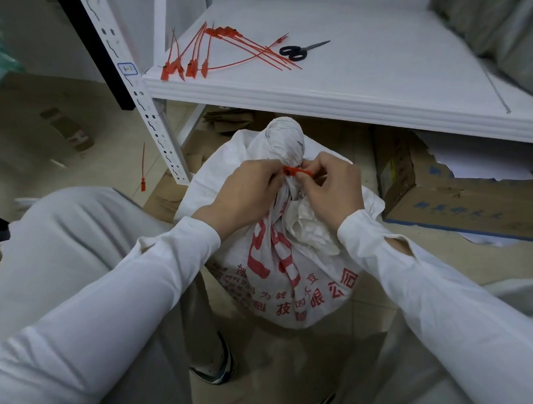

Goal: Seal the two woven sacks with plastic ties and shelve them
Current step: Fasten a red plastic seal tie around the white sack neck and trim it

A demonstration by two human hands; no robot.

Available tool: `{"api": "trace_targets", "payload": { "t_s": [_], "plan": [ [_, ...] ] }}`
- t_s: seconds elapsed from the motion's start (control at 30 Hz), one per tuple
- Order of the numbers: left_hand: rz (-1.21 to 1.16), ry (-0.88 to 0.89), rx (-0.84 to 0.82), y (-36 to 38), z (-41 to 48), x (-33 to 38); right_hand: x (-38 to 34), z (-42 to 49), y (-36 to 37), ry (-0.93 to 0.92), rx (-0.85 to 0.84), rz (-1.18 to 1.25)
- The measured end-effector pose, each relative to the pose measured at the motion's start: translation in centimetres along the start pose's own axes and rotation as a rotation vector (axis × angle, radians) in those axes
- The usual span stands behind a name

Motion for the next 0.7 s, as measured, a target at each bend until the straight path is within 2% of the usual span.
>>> {"api": "trace_targets", "payload": {
  "t_s": [0.1,0.3,0.57,0.7],
  "plan": [
    [0.069,-0.024,-0.047,0.0,0.2,-0.1,-0.5,-0.2,0.1,-0.009,0.002,-0.027],
    [-0.031,-0.017,-0.053,-0.4,0.4,-0.3,-0.5,0.0,0.1,0.049,-0.012,0.058],
    [-0.090,-0.033,0.114,1.0,-0.1,-0.4,-0.4,0.6,0.2,0.090,-0.076,0.103],
    [-0.090,-0.012,0.128,1.1,-0.7,-0.9,-0.3,0.7,0.5,0.052,-0.130,0.115]
  ]
}}
Point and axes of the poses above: each hand's wrist, its own z-axis towards the middle knuckle, its own y-axis out of the palm, x = y × z, the point moved 3 cm from there along z, towards the middle knuckle, and after that the axes turned 4 degrees about -x, right-handed, at the moved point
